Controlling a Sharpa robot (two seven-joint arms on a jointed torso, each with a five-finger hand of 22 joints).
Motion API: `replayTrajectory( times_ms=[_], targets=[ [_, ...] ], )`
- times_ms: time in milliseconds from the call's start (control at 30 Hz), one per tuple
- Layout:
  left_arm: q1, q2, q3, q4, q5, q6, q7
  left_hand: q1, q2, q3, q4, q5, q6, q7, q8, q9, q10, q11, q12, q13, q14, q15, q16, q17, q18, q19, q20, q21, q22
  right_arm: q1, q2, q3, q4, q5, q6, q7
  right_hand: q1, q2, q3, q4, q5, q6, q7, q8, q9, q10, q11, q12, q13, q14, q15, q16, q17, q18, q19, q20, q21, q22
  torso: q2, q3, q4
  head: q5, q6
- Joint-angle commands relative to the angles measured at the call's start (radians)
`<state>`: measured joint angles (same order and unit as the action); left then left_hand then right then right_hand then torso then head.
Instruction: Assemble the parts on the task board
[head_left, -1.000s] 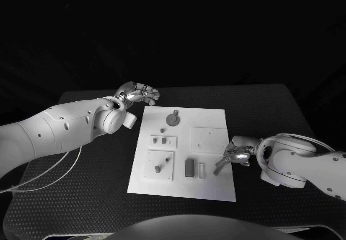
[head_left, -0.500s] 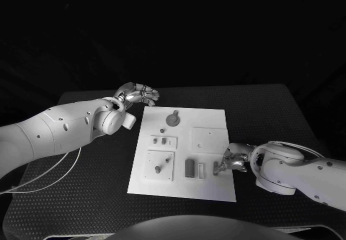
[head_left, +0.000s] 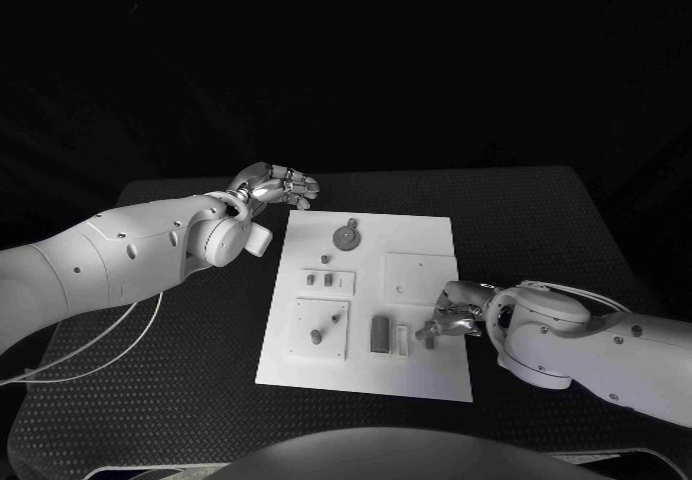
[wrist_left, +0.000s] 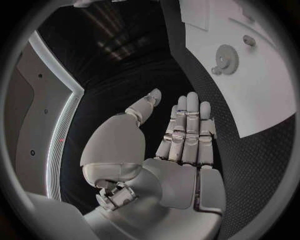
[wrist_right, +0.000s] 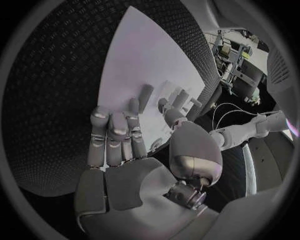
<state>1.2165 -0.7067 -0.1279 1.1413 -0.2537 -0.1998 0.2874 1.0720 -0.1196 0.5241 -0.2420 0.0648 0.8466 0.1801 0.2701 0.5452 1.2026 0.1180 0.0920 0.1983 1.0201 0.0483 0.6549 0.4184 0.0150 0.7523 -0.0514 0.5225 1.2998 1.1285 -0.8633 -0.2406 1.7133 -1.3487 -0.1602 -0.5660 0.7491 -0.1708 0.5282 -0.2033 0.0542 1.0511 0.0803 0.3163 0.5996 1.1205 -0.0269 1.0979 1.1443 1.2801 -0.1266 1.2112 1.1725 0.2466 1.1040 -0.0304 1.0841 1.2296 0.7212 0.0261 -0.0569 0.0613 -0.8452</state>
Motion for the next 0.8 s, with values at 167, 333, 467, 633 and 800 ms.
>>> replayTrajectory(
  times_ms=[167,333,467,633,800],
  targets=[
    [0.001,0.002,0.001,0.004,0.0,0.016,0.003,-0.01,-0.002,-0.001,0.008,-0.006,-0.005,-0.003,0.002,0.001,-0.007,-0.002,0.004,-0.002,-0.001,0.006,-0.005,0.002,0.01,0.002,0.007,-0.004,0.002,-0.023,0.047,-0.005,-0.016,-0.142,0.002,-0.003,0.042,-0.009,0.03,-0.02,-0.005,0.001,0.0,-0.004,-0.043,0.008,-0.002,-0.004,0.003,0.009,-0.002,0.007,0.002,0.015,0.01,-0.005,0.009,-0.001,0.0,0.0001,0.002,-0.003,-0.002],
    [0.001,0.0,0.001,0.005,-0.001,0.016,0.002,-0.011,-0.002,-0.001,0.008,-0.006,-0.005,-0.003,0.002,0.001,-0.007,-0.002,0.004,-0.002,-0.001,0.006,-0.005,0.002,0.01,0.002,0.007,-0.004,0.002,-0.034,0.052,-0.006,-0.031,-0.206,0.029,-0.012,0.121,-0.003,0.078,-0.058,-0.005,0.006,-0.001,-0.001,-0.042,0.012,-0.004,-0.004,0.005,0.016,-0.003,0.011,0.007,0.015,0.013,-0.006,0.012,-0.002,0.0,-0.0009,0.0016,-0.003,-0.004],
    [0.001,-0.001,0.001,0.005,-0.001,0.018,0.0,-0.011,-0.002,-0.001,0.009,-0.006,-0.005,-0.003,0.001,0.001,-0.007,-0.002,0.004,-0.002,-0.001,0.006,-0.006,0.002,0.01,0.002,0.007,-0.004,0.002,-0.037,0.052,-0.007,-0.039,-0.238,0.045,-0.014,0.2,0.002,0.139,-0.085,-0.006,0.008,0.0,-0.001,-0.044,0.015,-0.002,-0.005,0.005,0.016,-0.001,0.01,0.006,0.014,0.013,-0.003,0.014,-0.002,-0.001,-0.0012,-0.0005,-0.001,-0.006],
    [0.001,-0.001,0.001,0.006,-0.001,0.019,-0.001,-0.011,-0.002,-0.001,0.009,-0.006,-0.005,-0.003,0.001,0.001,-0.007,-0.002,0.004,-0.002,-0.001,0.006,-0.006,0.002,0.01,0.002,0.006,-0.004,0.002,-0.039,0.055,-0.007,-0.043,-0.26,0.051,-0.013,0.243,0.0,0.164,-0.087,-0.006,0.008,0.001,-0.001,-0.044,0.015,0.0,-0.006,0.007,0.014,0.001,0.008,0.005,0.014,0.01,0.003,0.017,-0.001,-0.001,-0.0002,-0.0005,0.0,-0.006],
    [0.001,-0.001,0.001,0.005,-0.001,0.019,-0.002,-0.012,-0.002,-0.001,0.01,-0.006,-0.005,-0.003,0.001,0.001,-0.007,-0.002,0.004,-0.002,-0.001,0.006,-0.006,0.003,0.01,0.002,0.007,-0.004,0.002,-0.039,0.053,-0.007,-0.046,-0.26,0.046,-0.014,0.238,-0.003,0.163,-0.082,-0.006,0.009,0.003,-0.001,-0.045,0.016,0.001,-0.006,0.007,0.014,0.003,0.009,0.006,0.012,0.01,0.006,0.018,-0.001,-0.001,0.0013,-0.0009,0.001,-0.005]
  ],
)
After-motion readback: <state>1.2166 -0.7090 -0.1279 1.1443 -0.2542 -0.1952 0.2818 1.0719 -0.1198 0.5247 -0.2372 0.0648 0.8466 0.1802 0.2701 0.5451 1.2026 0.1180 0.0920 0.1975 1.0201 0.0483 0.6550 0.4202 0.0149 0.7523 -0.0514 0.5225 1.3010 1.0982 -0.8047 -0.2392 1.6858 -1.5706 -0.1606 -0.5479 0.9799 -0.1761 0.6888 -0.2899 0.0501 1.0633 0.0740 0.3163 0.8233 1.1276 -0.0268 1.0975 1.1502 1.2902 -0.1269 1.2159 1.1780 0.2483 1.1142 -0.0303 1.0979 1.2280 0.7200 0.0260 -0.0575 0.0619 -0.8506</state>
